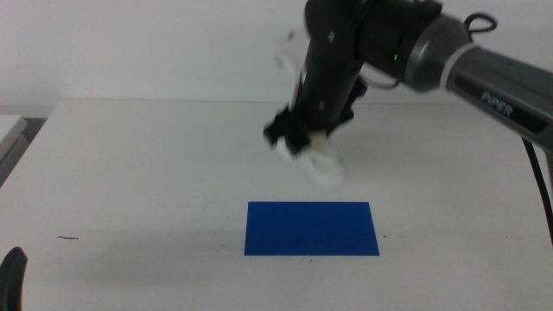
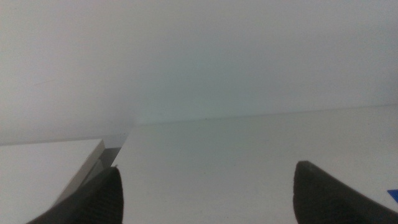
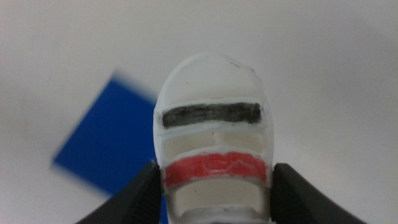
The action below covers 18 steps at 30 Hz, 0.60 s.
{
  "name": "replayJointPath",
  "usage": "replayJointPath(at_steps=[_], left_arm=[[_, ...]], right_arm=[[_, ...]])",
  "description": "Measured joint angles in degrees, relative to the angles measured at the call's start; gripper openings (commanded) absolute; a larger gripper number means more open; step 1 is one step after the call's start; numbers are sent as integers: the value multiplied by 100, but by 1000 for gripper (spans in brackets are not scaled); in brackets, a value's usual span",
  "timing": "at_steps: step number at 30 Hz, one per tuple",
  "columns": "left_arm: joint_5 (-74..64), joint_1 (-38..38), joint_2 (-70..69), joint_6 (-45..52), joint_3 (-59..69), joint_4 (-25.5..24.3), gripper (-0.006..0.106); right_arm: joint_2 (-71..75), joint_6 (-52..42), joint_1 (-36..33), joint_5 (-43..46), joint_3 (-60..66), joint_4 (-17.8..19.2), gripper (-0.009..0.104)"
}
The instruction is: Use one arm to grab the shoe from the table and place it on the mat.
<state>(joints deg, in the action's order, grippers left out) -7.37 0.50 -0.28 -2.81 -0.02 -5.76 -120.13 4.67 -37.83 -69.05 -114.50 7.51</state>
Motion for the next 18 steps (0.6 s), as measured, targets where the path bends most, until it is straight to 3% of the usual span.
replayJointPath(at_steps=[7,14,18], left_arm=[[0,0,0,0,0,0,94],[0,0,0,0,0,0,94],[0,0,0,0,0,0,94]], right_arm=[[745,-749,-324,656,1626,20,0],[813,-919,-324,856,1883,68,0],[813,-1827,-324,1064,1883,-22,-3]])
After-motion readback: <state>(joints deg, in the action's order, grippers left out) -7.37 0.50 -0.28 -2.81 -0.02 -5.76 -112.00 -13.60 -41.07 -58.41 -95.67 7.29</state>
